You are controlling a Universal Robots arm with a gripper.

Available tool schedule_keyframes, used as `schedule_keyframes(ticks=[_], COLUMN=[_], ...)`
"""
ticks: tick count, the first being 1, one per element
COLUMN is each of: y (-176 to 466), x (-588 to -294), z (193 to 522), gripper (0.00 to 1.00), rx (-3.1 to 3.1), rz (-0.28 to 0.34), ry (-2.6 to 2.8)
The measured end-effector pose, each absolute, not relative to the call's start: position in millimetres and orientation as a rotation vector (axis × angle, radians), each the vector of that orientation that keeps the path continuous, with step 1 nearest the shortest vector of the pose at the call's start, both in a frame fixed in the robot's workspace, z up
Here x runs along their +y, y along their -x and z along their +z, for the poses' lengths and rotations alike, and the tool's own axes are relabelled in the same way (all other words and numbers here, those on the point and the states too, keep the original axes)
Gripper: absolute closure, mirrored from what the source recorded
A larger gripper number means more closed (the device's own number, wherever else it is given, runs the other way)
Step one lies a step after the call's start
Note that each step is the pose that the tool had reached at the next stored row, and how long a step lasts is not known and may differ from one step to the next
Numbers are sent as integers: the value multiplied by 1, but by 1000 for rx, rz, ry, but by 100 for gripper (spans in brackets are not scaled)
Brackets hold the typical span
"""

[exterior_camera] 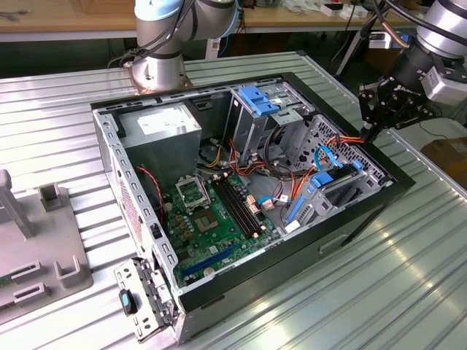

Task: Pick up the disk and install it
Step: 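Insert the first disk wire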

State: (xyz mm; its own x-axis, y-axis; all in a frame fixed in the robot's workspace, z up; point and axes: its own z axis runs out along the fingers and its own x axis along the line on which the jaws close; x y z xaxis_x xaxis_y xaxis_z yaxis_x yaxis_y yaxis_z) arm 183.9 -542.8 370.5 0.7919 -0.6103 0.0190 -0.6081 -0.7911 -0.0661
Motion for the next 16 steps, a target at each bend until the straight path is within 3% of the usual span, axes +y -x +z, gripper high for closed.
schedule_keyframes(ticks=[2,3,13,14,16], y=[-184,-184,-184,-184,-184], x=[-543,-543,-543,-543,-543], z=[370,370,366,366,366], gripper=[83,76,76,84,84], rx=[994,994,992,992,992], rz=[-61,-61,-61,-61,-61], ry=[2920,2920,2921,2921,2921])
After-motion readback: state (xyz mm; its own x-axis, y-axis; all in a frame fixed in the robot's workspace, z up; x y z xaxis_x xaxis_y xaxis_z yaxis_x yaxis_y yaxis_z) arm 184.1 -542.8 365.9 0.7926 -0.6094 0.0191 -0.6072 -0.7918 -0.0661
